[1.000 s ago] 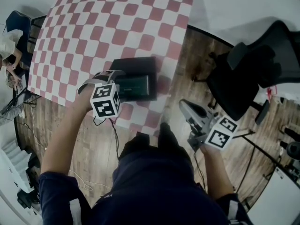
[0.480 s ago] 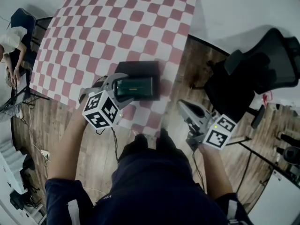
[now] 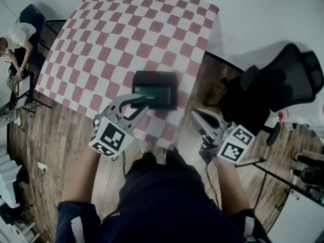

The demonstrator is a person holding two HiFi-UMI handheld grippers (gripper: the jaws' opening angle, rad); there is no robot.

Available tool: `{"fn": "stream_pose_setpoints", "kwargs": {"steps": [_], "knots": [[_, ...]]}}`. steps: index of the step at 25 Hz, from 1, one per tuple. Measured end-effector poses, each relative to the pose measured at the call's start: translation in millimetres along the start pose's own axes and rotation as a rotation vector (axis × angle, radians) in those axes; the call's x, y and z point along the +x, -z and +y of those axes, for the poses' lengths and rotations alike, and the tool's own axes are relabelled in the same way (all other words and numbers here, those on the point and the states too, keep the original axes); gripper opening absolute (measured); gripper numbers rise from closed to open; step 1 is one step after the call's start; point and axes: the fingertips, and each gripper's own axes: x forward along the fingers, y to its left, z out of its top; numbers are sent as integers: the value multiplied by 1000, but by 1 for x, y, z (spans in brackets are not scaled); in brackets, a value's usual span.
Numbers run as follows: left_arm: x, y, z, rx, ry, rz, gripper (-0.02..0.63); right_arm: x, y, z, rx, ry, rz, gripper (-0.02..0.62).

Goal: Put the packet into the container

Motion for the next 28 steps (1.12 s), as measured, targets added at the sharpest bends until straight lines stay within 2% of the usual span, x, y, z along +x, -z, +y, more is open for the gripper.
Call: {"fn": "stream_pose_setpoints", "kwargs": {"steps": [6,10,14,21,28], "knots": [[-29,-10,-12,-140,-71,-121,60,6,1,30,-52,-22,-4,17],[-43,-6,-21,-236,-77,-180,35,8,8,46,-118,-11,14,17],[-51,8,-34,-333,-66,-196,28,12,14,59,-129,-25,17,17],[-66,20,-54,-381,-71,-229,25,17,25,71,-133,-35,19,17],[-75,21,-50,-457,-57,-264,24,22,27,82,-154,-48,24,17]]}}
